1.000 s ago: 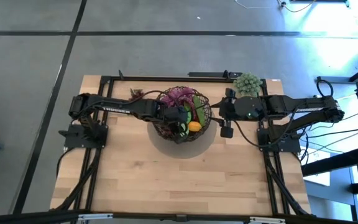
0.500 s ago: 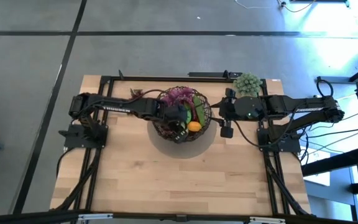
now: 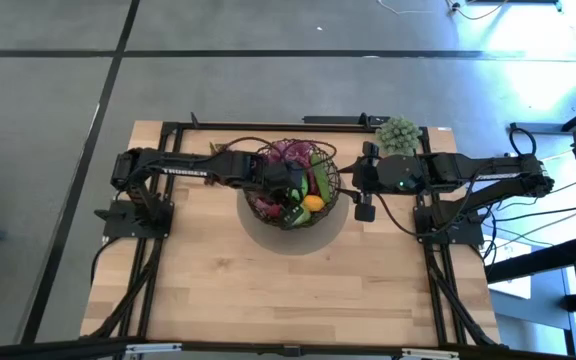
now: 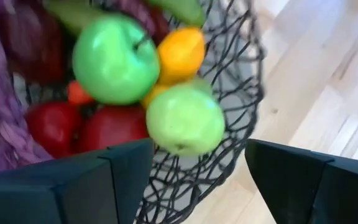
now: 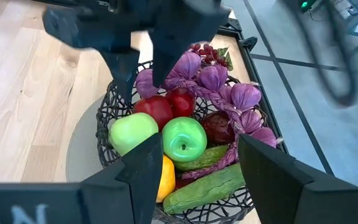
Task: Build produce basket
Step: Put the grapes into the wire basket
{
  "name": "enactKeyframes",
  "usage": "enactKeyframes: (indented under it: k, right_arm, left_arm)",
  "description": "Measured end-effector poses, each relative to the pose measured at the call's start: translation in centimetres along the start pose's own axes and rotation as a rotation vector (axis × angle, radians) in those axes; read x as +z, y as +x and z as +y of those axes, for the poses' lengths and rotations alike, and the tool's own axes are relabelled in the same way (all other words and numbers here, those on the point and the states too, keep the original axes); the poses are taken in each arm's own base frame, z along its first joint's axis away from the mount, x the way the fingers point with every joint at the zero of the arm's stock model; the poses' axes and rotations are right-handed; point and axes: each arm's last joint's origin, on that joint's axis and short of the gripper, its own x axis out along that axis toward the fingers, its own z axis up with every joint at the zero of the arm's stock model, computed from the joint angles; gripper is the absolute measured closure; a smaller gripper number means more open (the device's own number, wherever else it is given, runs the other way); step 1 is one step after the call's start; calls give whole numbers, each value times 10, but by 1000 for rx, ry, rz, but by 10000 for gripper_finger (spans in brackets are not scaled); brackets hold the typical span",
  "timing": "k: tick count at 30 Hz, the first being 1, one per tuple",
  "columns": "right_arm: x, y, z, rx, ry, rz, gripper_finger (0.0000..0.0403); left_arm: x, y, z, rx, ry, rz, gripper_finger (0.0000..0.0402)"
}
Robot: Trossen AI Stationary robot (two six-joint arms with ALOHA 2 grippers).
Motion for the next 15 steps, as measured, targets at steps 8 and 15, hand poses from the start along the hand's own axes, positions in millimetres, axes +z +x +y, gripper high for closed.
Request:
enactKeyframes:
  k: [8, 15]
  right_arm:
    - [0, 0, 0, 0, 0, 0, 196]
    - [0, 0, 0, 0, 0, 0, 196]
  left_arm:
    - [22, -47, -12, 68, 74, -147, 159]
    - [29, -77, -4, 221, 59, -182, 159]
